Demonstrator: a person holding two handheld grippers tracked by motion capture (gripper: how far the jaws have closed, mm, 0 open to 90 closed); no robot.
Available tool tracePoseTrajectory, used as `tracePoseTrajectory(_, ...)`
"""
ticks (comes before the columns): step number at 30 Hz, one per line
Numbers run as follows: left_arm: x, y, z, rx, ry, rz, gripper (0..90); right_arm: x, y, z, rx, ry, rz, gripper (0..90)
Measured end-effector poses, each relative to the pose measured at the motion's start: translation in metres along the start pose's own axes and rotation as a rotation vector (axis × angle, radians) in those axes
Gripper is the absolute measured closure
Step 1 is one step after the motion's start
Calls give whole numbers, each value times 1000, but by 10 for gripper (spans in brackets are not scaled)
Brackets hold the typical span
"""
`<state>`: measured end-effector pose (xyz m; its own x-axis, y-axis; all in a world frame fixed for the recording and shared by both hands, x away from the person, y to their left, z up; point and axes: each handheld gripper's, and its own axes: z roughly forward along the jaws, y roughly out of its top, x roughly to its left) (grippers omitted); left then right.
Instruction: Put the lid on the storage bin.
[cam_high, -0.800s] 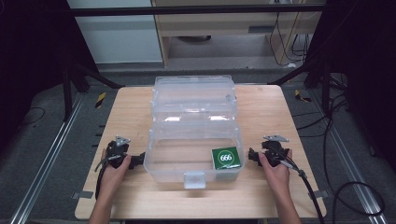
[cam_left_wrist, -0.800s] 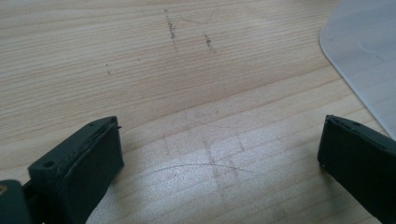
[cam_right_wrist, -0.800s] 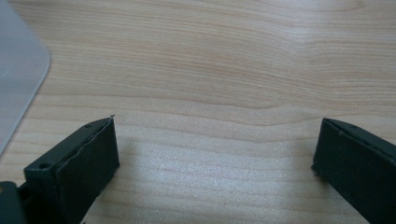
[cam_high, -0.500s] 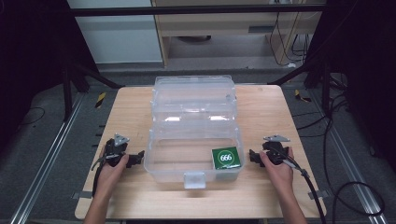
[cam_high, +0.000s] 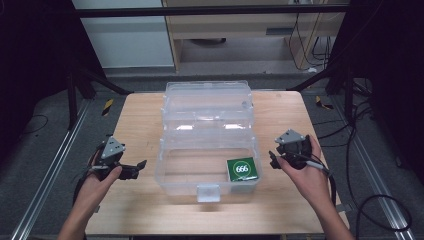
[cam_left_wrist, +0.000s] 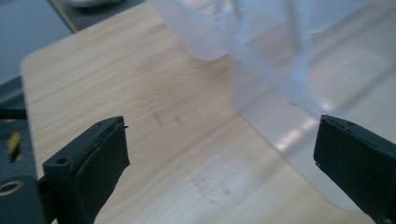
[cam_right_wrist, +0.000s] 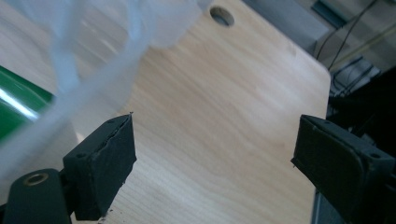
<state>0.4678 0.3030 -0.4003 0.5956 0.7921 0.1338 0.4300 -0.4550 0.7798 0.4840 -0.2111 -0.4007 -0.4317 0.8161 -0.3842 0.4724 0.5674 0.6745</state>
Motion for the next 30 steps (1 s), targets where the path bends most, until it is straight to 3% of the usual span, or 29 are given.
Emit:
tracePoseTrajectory(2, -5, 9, -10, -3, -17, 32, 39, -2, 16, -12, -18, 9, -37, 144)
tracePoseTrajectory(3, -5, 9, -10, -3, -17, 32, 37, -2, 16, -12, -18, 9, -37, 144)
tracePoseTrajectory(4, -11, 15, -15, -11, -51, 47, 37, -2, 24, -17, -28, 12, -59, 167)
tracePoseTrajectory(5, -17, 21, -20, -31, -85, 73, 21, -2, 42, -28, -46, 21, -125, 191)
tracePoseTrajectory(9, -38, 39, -27, -35, -143, 148, 20, 0, 69, -35, -52, 64, -215, 220)
tracePoseTrajectory(13, -58, 50, -28, -41, -169, 230, 34, -4, 92, -35, -53, 128, -244, 265)
tracePoseTrajectory(21, -91, 60, -20, -28, -270, 294, 35, -8, 132, -28, -75, 248, -319, 421)
tracePoseTrajectory(22, -91, 60, -20, -28, -270, 294, 35, -8, 132, -28, -75, 248, -319, 421)
tracePoseTrajectory(24, -100, 65, -15, -20, -294, 342, 34, -8, 145, -26, -83, 282, -338, 462)
tracePoseTrajectory(30, -107, 72, 1, 16, -312, 363, 61, -9, 162, -21, -94, 323, -362, 560)
